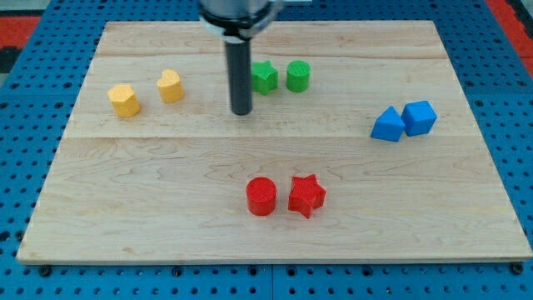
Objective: Push the yellow blocks towards the bottom left side
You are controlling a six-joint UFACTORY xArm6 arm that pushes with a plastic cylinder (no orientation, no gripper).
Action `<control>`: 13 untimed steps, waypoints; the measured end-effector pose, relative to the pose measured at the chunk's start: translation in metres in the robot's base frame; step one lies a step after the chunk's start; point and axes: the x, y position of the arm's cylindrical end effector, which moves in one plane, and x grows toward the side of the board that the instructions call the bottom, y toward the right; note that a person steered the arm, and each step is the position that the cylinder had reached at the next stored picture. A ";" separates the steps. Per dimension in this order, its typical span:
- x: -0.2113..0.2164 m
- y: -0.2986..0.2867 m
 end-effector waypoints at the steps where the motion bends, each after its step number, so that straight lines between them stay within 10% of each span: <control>1: -0.046 -0.024; 6: -0.011 -0.173; 13: 0.107 -0.120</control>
